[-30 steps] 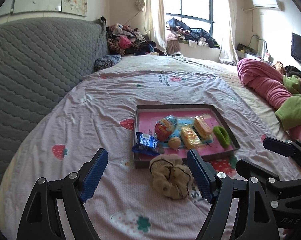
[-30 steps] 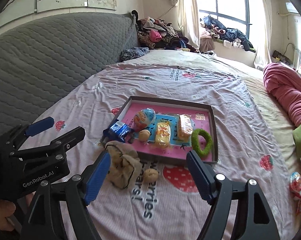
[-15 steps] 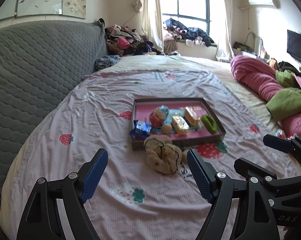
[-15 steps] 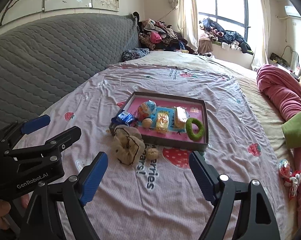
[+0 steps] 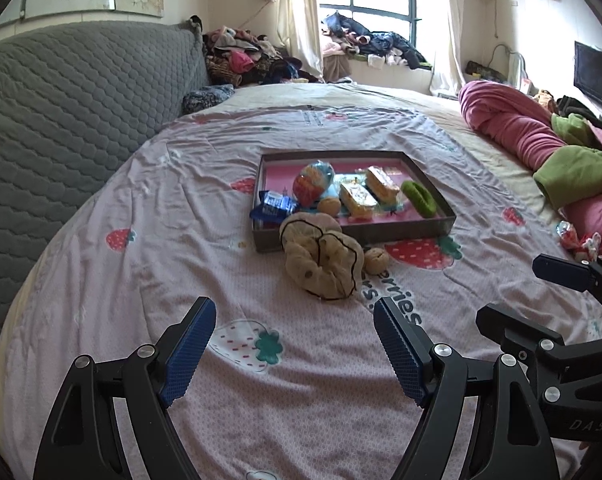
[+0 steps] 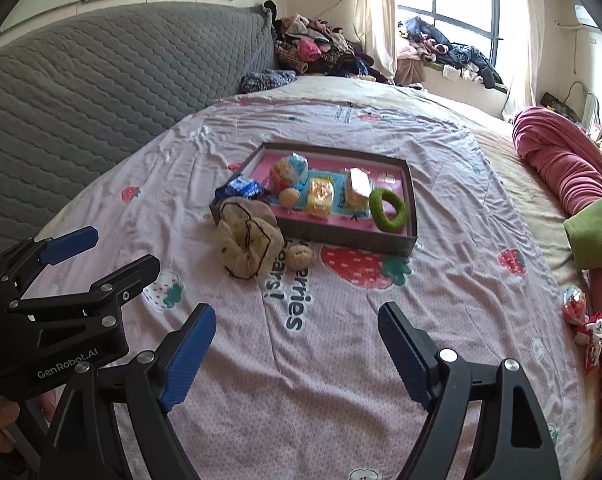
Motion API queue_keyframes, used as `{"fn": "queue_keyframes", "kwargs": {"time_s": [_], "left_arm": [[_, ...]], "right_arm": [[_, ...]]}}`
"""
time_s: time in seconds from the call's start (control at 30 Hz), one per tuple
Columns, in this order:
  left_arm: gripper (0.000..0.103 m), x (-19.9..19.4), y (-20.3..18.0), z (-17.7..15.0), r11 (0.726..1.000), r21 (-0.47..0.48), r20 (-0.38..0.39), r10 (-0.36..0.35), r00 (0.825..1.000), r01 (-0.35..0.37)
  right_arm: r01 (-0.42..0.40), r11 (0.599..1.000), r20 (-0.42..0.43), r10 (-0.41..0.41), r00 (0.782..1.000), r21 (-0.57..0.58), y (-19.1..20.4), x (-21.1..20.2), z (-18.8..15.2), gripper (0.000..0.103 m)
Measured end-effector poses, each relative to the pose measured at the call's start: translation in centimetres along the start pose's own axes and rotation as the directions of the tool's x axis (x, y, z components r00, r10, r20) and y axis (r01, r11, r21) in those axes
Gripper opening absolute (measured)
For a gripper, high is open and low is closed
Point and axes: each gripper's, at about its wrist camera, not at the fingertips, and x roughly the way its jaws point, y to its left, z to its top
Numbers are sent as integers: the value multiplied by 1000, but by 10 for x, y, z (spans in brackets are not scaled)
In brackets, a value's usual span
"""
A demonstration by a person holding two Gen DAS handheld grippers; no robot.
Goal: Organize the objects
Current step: 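Move the left tool to the beige mesh scrunchie while the right tool approaches the walnut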
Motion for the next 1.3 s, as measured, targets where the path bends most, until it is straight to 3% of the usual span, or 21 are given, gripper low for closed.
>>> {"fn": "queue_keyframes", "kwargs": {"time_s": [0.57,1.3], "left_arm": [[82,45,6,-3,1000,-14,-64,-19,998,19],[82,143,7,18,999,-32,-130,-21,991,17]], "right_arm": [[-9,1000,-55,7,998,-30,-1,43,-3,83],[-32,998,-126,26,992,-45,-24,133,15,83]]}}
